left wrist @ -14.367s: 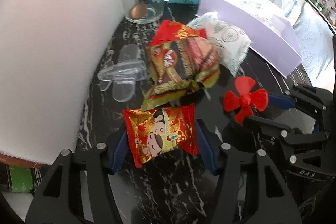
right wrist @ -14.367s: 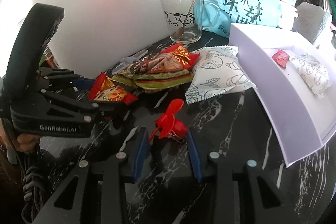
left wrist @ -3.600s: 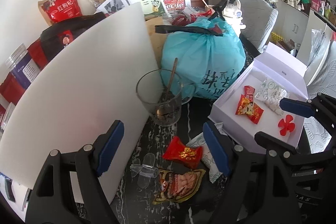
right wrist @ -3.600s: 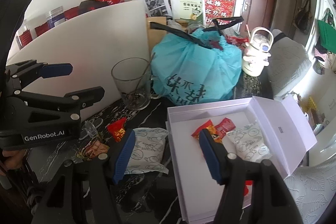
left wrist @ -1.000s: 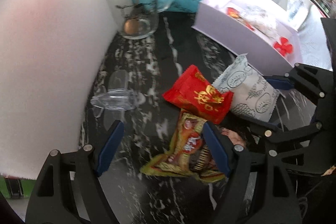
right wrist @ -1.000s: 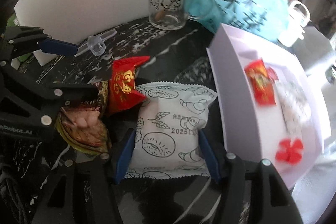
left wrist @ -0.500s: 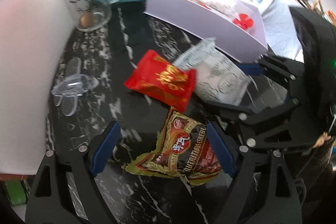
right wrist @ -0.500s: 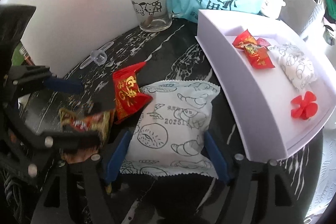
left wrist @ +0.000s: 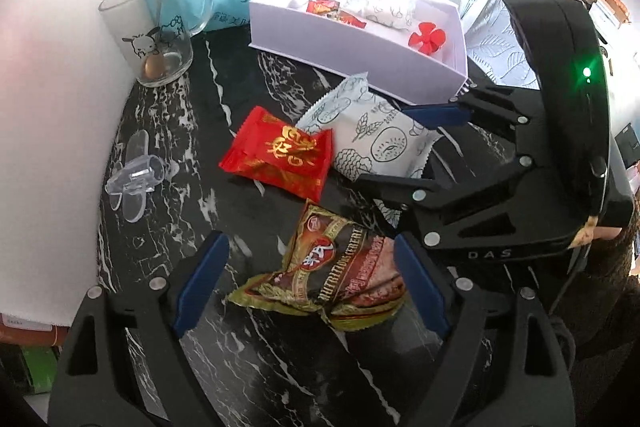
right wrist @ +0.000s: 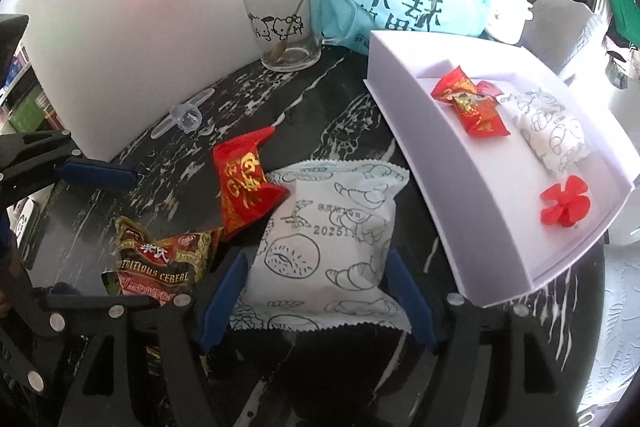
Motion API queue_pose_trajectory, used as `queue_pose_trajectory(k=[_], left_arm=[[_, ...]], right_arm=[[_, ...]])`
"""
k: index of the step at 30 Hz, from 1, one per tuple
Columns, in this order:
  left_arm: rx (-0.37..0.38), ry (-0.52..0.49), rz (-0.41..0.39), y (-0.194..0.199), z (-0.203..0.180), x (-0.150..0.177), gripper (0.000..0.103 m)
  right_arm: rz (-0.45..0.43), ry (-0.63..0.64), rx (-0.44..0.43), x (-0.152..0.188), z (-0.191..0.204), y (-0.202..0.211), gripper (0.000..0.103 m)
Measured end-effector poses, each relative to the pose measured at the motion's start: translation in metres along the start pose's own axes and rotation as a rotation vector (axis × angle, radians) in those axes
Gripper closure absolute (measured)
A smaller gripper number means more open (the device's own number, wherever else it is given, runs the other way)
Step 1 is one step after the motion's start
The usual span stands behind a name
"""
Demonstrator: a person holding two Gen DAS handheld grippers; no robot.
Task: Organize objects
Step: 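Grasp the white pouch with the right gripper while the left gripper grasps the brown cereal bag, then lift the white pouch with the right gripper while the left gripper lifts the cereal bag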
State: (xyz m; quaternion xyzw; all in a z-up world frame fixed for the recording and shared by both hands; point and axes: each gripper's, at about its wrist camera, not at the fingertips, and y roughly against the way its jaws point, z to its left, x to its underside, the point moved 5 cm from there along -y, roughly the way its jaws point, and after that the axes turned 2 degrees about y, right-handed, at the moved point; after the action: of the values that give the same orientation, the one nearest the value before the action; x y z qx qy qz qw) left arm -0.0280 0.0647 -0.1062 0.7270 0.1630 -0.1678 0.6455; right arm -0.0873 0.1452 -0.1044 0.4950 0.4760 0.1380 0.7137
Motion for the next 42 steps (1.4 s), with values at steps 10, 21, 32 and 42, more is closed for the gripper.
queue_pose_trajectory(k=[10,21,32,42], left_arm=[[-0.004,-0.001,0.021,-0.001,-0.004,0.014,0.019],[0.043,0.072,0.067,-0.003,-0.002,0.035,0.016],[0.001,-0.008,0.110,-0.018,-0.017,0.052,0.009],[0.018,0.053,0.005,-0.003,-0.006,0.049,0.052]], right_arm=[[-0.025,0.014,-0.003,0.016,0.008,0.013,0.038],[0.006,0.003,0.037,0.056,0.019,0.042,0.037],[0.018,-0.024,0.038,0.060,0.020,0.039,0.032],[-0.025,-0.026,0.047,0.057,0.025,0.038,0.035]])
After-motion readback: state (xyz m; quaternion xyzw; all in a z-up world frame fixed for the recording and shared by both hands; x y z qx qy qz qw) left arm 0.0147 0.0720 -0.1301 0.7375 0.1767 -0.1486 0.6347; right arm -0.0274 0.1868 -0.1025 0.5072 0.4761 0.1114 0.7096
